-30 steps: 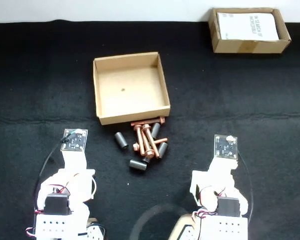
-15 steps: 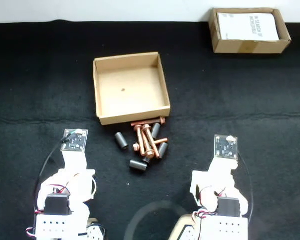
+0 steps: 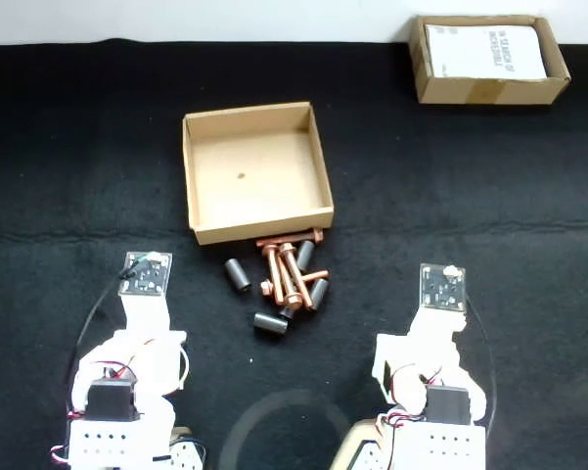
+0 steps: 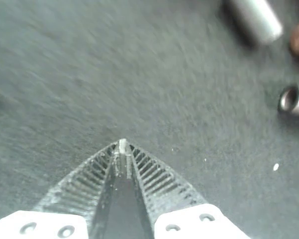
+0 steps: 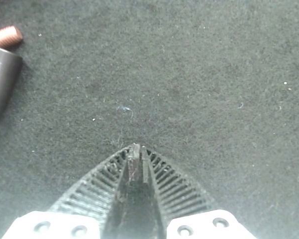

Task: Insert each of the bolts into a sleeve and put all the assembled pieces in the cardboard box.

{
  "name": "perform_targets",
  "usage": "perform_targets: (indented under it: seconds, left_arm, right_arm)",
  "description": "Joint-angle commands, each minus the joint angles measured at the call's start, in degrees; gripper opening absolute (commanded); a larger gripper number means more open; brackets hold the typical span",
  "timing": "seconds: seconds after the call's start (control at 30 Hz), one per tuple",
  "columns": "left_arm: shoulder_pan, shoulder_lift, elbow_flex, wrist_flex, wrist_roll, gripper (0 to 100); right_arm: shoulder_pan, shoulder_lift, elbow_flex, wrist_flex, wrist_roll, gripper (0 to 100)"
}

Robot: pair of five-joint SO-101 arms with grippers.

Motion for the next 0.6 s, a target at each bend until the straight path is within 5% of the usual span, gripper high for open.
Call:
perform_targets:
  seconds: [0.0, 0.2, 0.37, 0.57]
  left_arm:
    - [-3.82, -0.48, -7.96, 0.26, -0.44, 1]
    - [-6.99, -0.48, -24.92, 3.69, -0.62, 1]
    - [-7.34, 0.13, -37.23, 5.01, -8.26, 1]
    - [-7.43, 15.52, -55.78, 11.08, -2.46, 3]
  right_arm:
    - [-0.48, -0.40, 5.93, 0.04, -0.26, 0.8]
    - [-0.48, -0.40, 5.93, 0.04, -0.26, 0.8]
    - [-0.48, -0.40, 5.93, 0.04, -0.26, 0.8]
    - [-0.48, -0.40, 5.93, 0.04, -0.26, 0.8]
